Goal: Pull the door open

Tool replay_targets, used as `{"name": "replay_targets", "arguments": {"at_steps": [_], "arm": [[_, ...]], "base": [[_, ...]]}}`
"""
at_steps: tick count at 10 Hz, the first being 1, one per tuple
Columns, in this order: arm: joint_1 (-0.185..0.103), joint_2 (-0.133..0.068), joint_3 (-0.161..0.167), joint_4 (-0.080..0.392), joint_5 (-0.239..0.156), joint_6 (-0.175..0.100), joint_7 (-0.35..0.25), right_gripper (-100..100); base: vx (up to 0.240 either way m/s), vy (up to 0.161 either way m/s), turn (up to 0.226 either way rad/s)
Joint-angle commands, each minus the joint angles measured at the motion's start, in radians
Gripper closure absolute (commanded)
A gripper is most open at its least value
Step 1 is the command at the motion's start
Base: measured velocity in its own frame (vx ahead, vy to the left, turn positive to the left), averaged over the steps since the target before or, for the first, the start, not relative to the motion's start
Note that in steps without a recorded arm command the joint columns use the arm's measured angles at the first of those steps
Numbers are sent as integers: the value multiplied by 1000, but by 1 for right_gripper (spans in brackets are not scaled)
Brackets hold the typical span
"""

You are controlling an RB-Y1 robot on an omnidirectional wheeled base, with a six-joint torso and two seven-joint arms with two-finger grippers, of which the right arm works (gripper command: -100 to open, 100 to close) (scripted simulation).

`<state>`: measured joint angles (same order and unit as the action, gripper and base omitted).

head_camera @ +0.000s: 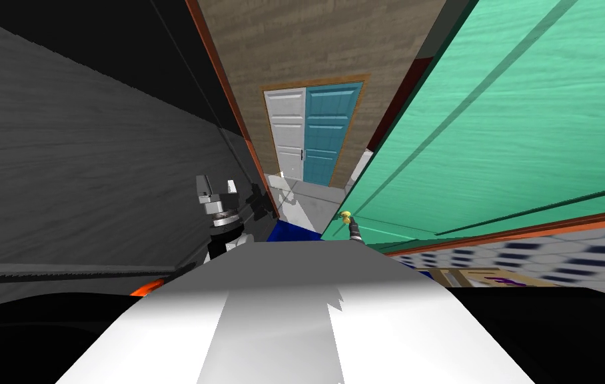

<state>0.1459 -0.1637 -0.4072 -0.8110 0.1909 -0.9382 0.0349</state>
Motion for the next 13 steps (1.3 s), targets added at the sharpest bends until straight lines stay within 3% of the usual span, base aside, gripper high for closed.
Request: {"name": "replay_targets", "arguments": {"at_steps": [1, 7, 9, 13], "arm": [[-8, 4, 17, 3, -21, 0, -50, 100], [-25, -6, 41, 21, -85, 10, -177, 100], [-37, -12, 57, 33, -128, 16, -242, 100], [-49, -19, 73, 45, -171, 23, -342, 100]], "base": [[-44, -13, 77], [-62, -16, 70], [-71, -20, 84], [-60, -11, 69]]}}
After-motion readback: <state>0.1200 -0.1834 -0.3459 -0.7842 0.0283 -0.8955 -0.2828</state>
